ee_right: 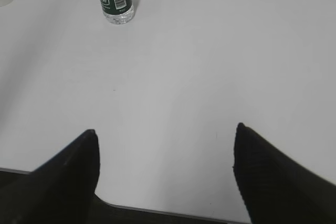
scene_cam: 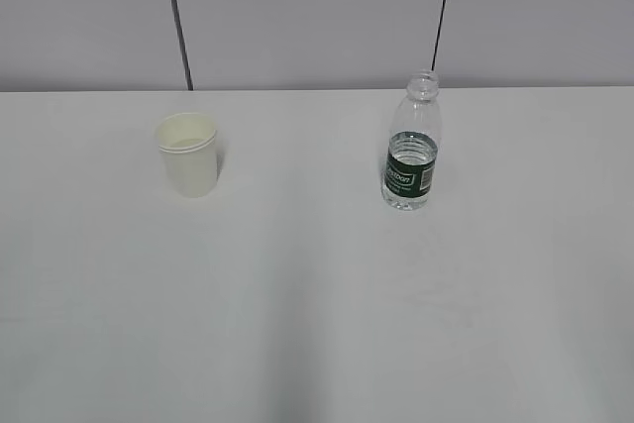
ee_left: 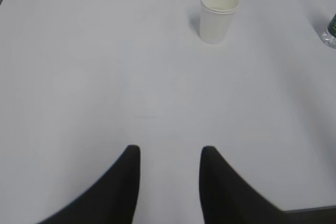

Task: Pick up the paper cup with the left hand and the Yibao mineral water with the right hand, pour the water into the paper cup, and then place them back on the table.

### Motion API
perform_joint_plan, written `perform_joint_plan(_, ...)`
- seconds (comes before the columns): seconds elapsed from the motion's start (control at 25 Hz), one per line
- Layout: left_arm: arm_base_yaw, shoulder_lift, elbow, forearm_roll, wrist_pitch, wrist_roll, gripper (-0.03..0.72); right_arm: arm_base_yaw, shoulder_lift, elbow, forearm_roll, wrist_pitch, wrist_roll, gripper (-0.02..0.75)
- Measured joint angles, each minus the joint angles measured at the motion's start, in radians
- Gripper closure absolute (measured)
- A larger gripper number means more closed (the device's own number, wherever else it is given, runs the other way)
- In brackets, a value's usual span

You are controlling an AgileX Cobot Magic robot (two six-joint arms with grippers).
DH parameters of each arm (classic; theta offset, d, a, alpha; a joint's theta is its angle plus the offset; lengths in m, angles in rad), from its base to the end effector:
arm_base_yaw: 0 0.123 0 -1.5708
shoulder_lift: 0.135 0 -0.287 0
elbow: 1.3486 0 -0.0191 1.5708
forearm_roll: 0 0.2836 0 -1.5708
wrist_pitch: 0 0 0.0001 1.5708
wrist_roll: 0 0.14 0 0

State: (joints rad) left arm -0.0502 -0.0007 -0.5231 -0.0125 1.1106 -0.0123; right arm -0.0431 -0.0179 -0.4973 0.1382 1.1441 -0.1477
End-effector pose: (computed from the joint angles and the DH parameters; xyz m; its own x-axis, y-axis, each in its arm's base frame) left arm 0.0596 -0.0046 0.2726 -0.4794 0.0062 -0.8776 0.0514 0.9985 -0.0210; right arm 0.0577 0.0151 0.2617 -0.5041 -0.0677 -0.8610 -0.1107 0.9938 -0.0133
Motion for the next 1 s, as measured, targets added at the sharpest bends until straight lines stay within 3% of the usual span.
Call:
perform_joint_plan(0.28, 0.000, 0.000, 0.000, 0.000, -0.001, 0.001, 0.445, 0.000, 0.000, 0.000, 0.000, 0.000, 0.000, 0.153)
perform_joint_plan(0.56, -0.066, -0.017, 0.000, 0.000, -0.002, 0.004, 0.445, 0.000, 0.000, 0.000, 0.000, 0.000, 0.000, 0.153)
perform_joint_plan(1.0, -0.070, -0.017, 0.000, 0.000, -0.002, 0.004, 0.445, 0.000, 0.000, 0.000, 0.000, 0.000, 0.000, 0.153)
